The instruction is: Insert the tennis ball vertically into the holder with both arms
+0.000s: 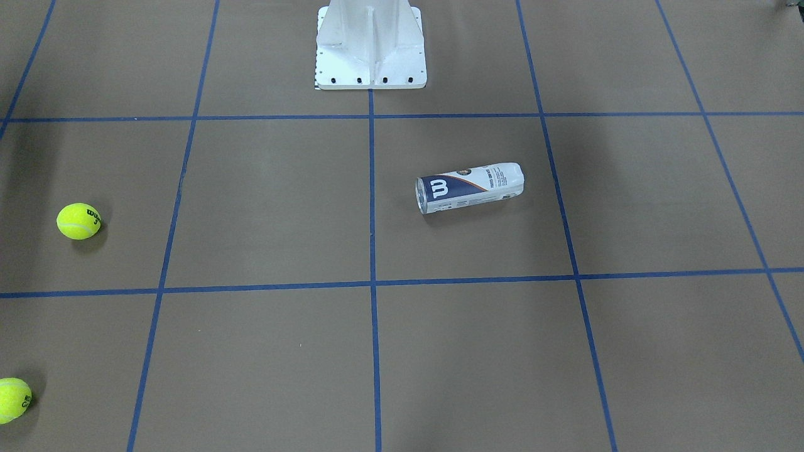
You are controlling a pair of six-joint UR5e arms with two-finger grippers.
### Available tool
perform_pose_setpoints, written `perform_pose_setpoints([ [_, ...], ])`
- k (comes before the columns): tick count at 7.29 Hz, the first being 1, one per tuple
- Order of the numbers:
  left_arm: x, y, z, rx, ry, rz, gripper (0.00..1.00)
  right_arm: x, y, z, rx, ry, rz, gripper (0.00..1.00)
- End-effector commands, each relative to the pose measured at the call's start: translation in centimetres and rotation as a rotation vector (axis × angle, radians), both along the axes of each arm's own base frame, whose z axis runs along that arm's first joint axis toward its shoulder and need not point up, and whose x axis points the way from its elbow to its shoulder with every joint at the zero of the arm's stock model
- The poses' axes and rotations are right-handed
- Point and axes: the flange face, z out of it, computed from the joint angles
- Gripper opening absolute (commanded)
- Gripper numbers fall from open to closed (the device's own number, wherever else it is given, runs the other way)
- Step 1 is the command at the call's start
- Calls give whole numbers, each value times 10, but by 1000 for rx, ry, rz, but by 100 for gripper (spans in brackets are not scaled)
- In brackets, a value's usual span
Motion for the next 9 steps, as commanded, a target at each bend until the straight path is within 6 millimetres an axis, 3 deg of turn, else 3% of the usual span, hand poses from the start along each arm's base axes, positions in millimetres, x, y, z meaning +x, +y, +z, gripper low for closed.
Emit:
perform_pose_setpoints([
  [1,116,-27,-79,159,25,183,100,0,0,0,-1,-1,0,99],
  [2,159,-34,-115,213,43,246,100,0,0,0,-2,-1,0,99],
  [3,182,-49,-163,231,53,272,97,0,0,0,-2,-1,0,99],
  [4,229,-48,-219,250,66,336,98,0,1,2,-8,-1,1,99],
  [5,277,-33,-267,238,71,412,99,0,1,2,-8,-1,1,99],
  [6,311,-14,-306,242,56,459,98,0,1,2,-7,-1,0,99],
  [7,349,12,-331,310,33,498,98,0,1,2,-8,-1,1,99],
  [8,387,36,-344,372,11,561,99,0,1,4,-12,-1,1,99],
  [9,407,52,-347,432,-2,633,99,0,2,6,-15,-1,1,99],
])
